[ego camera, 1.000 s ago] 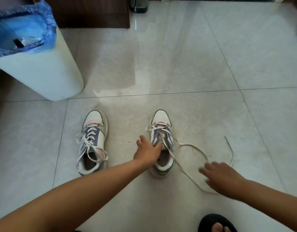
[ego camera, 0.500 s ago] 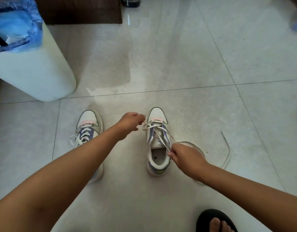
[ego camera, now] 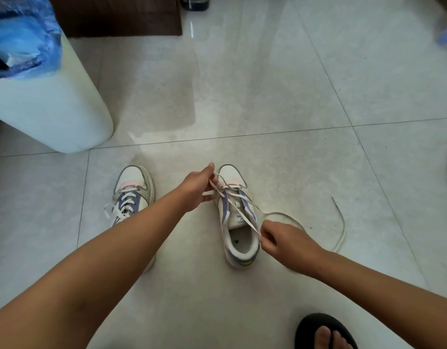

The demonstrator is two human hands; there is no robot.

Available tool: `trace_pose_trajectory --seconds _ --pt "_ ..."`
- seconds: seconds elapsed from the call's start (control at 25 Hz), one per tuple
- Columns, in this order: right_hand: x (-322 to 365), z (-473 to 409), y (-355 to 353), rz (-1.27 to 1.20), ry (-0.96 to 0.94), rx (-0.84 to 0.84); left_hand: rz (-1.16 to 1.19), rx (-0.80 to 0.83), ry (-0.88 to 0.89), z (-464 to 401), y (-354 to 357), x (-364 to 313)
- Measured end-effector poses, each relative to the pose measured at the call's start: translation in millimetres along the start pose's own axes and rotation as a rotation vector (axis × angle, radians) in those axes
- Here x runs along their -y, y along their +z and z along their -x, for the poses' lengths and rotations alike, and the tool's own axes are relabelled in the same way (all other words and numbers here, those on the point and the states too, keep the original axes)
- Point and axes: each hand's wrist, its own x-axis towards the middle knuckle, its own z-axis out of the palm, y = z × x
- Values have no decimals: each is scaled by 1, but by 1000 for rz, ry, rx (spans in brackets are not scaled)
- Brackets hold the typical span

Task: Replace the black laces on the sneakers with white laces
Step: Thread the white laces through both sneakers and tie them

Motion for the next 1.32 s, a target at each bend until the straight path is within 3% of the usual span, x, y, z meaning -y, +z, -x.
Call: trace_pose_trajectory --seconds 0.16,0.24,0.32,0.44,0.64,0.8,0.92,1.16,1.24,1.32 --pt "3 0 1 35 -31 -1 -463 -298 36 23 10 39" --pt "6 -3 2 30 -55 0 -738 -199 97 49 21 70" --pt "8 0 1 -15 -72 28 -852 -118 87 60 30 84" --pt "2 21 -5 -45 -132 146 -977 -178 53 50 36 75" --pt "-5 72 -13 80 -214 429 -970 -256 32 41 35 69" --pt "-4 83 -30 -36 -144 474 -969 -256 31 41 37 68" --pt "7 84 -32 -50 -197 478 -968 -258 28 41 37 70" --pt "54 69 4 154 -324 501 -939 -273 36 39 39 71" --pt "62 50 2 277 -311 456 -970 -255 58 40 38 71" --pt "48 14 -12 232 -177 168 -1029 -233 88 39 35 69"
